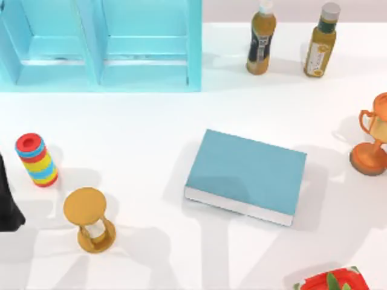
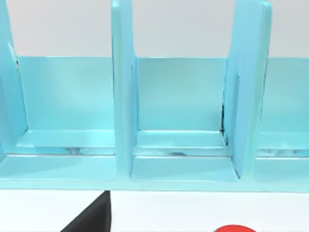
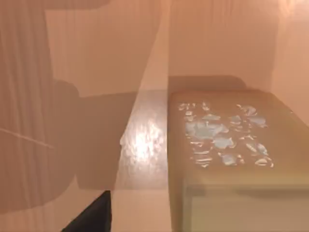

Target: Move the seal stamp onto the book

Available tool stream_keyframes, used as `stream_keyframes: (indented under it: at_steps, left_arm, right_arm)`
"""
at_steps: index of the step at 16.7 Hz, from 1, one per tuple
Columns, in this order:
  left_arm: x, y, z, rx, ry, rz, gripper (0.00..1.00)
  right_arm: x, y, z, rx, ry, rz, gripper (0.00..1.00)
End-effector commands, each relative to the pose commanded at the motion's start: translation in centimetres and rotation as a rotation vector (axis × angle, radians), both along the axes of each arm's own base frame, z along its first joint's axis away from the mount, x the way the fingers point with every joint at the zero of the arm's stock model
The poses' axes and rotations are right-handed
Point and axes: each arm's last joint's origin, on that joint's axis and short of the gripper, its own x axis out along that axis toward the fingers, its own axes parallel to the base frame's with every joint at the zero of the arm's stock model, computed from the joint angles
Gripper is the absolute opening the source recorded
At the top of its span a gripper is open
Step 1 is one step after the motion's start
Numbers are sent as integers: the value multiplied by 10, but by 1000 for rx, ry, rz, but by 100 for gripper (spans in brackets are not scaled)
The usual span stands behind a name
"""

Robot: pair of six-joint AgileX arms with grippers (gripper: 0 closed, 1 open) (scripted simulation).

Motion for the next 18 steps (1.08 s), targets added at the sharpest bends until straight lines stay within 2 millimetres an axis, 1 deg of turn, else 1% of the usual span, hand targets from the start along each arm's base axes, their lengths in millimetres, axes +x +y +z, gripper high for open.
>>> stream_keyframes:
  at_steps: [2, 4, 5, 8, 18]
  left_arm:
    - [0, 0, 0, 0, 0, 0, 100]
    - [0, 0, 0, 0, 0, 0, 100]
    - [0, 0, 0, 0, 0, 0, 100]
    - [0, 0, 0, 0, 0, 0, 100]
    - [0, 0, 0, 0, 0, 0, 100]
  right_arm:
    - [-1, 0, -24, 0, -1, 0, 100]
    - [-4, 1, -39, 3, 7, 0, 100]
    - [-4, 1, -42, 4, 9, 0, 100]
    - [-4, 1, -43, 4, 10, 0, 100]
    - [-4, 1, -43, 4, 10, 0, 25]
